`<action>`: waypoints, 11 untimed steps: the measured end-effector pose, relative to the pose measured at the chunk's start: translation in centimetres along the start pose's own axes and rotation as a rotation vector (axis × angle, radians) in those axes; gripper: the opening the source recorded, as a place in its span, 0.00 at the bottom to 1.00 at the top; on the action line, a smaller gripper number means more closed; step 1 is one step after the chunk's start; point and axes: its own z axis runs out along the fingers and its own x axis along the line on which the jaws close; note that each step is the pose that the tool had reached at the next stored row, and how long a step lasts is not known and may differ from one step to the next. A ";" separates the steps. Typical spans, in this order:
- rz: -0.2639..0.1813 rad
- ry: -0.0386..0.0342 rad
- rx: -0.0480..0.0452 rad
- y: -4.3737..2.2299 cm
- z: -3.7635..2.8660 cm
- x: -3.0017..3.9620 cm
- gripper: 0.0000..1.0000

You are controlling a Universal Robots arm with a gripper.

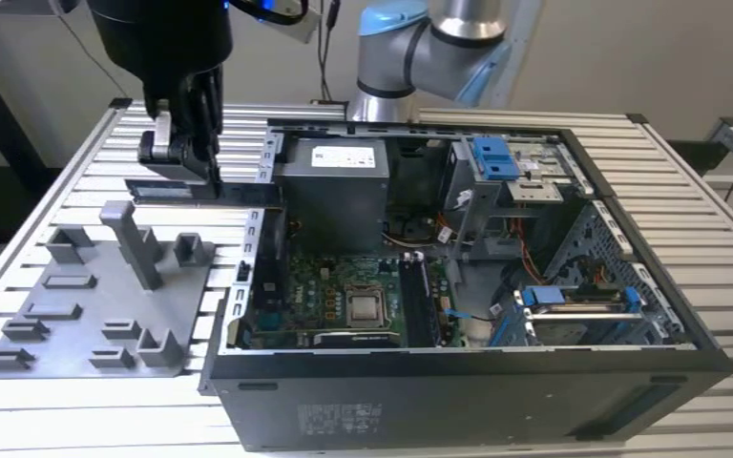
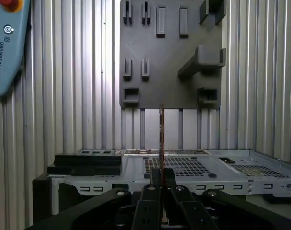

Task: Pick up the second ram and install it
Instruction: 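Pick up the second ram and move it above second insertion slot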

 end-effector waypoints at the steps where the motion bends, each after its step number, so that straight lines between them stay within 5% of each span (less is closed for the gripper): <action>1: 0.000 0.0000 -0.0001 -0.17 -0.01 0.00 0.14; 11: 0.000 0.0000 0.0000 -1.69 -0.06 -0.03 0.14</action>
